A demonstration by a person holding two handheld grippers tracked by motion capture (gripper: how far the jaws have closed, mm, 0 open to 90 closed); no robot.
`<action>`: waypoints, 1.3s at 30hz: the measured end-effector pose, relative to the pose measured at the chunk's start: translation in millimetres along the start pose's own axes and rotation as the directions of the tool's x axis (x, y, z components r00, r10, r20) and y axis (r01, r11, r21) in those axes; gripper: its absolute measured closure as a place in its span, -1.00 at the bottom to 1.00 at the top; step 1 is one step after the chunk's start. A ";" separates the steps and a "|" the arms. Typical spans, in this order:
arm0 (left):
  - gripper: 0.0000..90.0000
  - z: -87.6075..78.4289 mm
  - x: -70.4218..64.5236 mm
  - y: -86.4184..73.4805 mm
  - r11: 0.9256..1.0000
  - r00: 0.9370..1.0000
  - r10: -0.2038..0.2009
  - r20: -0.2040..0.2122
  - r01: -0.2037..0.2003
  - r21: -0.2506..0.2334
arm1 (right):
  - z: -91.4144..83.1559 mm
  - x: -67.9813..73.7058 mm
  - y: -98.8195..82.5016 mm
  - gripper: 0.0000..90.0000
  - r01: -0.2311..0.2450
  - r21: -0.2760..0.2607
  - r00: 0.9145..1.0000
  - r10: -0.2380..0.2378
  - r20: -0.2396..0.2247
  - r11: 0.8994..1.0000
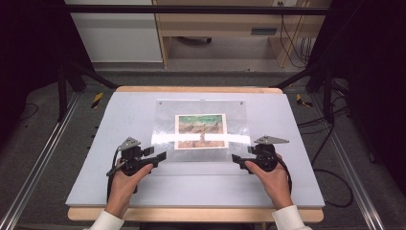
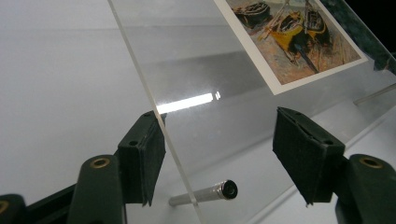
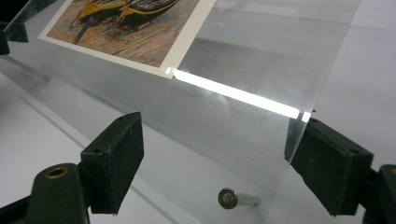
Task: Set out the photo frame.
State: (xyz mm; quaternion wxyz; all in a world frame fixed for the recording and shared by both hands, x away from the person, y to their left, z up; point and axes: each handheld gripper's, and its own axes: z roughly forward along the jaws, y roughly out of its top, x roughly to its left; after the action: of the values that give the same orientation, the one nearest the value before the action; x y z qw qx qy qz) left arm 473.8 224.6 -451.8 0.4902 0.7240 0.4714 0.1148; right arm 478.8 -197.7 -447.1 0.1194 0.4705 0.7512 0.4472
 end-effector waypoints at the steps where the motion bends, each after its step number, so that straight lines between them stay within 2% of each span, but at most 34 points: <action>1: -0.23 -0.8 -0.2 -0.6 1.000 1.000 0.001 0.000 -0.001 -0.001 | -0.5 0.6 -0.6 -0.54 0.002 0.000 1.000 -0.002 0.004 1.000; 24: -0.08 -13.0 -8.7 -4.9 0.997 0.998 0.066 -0.022 -0.065 0.036 | -15.0 9.7 -11.3 -0.30 0.040 0.011 0.999 -0.040 0.036 0.999; 34: 0.03 -18.4 -10.5 -9.0 0.997 0.997 0.068 -0.027 -0.067 0.035 | -20.3 12.3 -17.1 -0.17 0.057 0.008 0.997 -0.057 0.049 0.998; 39: 0.11 -20.3 -10.0 -11.3 0.999 0.999 0.041 -0.023 -0.041 0.021 | -23.2 12.1 -19.7 -0.10 0.050 0.008 0.998 -0.050 0.047 0.999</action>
State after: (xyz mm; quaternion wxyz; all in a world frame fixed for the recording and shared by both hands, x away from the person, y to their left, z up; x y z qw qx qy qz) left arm 449.3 229.7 -448.1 0.4746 0.7372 0.4635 0.1286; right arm 446.7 -204.0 -446.4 0.1466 0.4625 0.7613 0.4302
